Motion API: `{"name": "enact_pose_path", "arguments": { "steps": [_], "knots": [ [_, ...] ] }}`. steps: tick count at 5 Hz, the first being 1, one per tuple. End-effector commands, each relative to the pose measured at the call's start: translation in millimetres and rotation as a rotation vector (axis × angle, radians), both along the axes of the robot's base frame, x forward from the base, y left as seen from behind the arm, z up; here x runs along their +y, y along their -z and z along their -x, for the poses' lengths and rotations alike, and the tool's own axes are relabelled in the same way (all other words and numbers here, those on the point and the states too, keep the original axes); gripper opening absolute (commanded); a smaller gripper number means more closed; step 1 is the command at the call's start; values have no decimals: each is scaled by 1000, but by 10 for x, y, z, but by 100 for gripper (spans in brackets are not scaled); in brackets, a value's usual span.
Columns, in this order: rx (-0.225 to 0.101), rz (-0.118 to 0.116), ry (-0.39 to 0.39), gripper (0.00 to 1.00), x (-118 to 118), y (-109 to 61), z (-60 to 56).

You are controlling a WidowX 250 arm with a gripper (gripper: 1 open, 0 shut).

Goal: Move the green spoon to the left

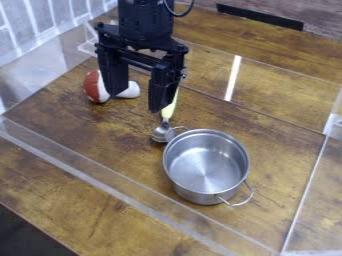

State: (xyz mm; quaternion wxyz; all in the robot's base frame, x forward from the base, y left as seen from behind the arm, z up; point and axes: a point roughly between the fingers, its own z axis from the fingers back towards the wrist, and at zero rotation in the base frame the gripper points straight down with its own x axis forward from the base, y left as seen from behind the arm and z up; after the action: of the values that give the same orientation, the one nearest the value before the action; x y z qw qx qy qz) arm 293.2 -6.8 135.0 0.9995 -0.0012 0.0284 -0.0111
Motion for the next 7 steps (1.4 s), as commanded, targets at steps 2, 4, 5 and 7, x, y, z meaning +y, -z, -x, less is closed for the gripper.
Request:
{"name": "enact_pose_path", "arguments": {
  "steps": [2, 4, 5, 7],
  "knots": [
    [-15, 5, 84, 100, 50, 190, -325],
    [-27, 27, 181, 100, 111, 367, -678],
    [-26, 33, 182, 100, 49, 510, -736],
    [-19, 51, 183, 100, -98, 833, -840]
  ]
}}
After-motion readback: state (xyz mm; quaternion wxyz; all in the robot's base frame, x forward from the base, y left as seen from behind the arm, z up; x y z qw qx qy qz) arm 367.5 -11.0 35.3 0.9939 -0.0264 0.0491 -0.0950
